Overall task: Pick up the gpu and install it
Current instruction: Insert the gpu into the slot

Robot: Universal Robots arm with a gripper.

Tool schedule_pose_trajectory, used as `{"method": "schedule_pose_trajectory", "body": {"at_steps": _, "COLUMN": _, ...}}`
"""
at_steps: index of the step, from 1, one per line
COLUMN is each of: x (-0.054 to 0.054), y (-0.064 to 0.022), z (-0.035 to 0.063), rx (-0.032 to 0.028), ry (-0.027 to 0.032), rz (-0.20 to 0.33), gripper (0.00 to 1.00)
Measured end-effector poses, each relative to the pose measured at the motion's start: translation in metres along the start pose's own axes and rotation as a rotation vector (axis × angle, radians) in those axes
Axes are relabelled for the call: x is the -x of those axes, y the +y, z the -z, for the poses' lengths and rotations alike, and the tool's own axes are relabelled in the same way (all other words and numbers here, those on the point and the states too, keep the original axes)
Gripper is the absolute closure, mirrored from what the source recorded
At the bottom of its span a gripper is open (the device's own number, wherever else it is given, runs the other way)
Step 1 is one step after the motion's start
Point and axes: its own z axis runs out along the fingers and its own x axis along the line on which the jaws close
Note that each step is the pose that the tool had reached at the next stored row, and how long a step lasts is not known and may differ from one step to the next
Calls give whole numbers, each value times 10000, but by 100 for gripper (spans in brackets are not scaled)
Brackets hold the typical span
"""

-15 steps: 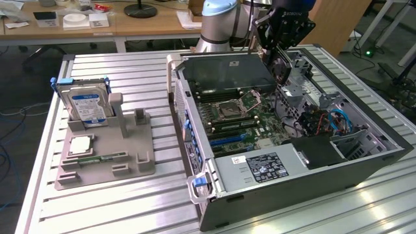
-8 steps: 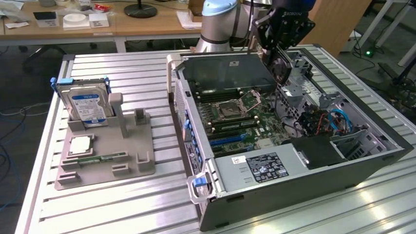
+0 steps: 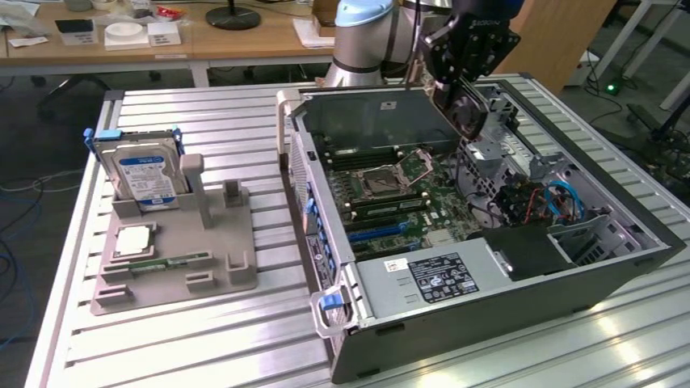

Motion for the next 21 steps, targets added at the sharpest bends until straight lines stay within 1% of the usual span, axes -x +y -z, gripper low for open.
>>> {"method": "schedule_pose_trajectory", "body": {"at_steps": 6, "x": 0, "y": -4, "z": 0, "rx": 12, "ry": 18, "rz": 549, "gripper": 72}}
{"method": "schedule_pose_trajectory", "body": {"at_steps": 21, "x": -1, "y": -12, "z": 0, "rx": 38, "ry": 58, "rz": 1704, "gripper": 72}}
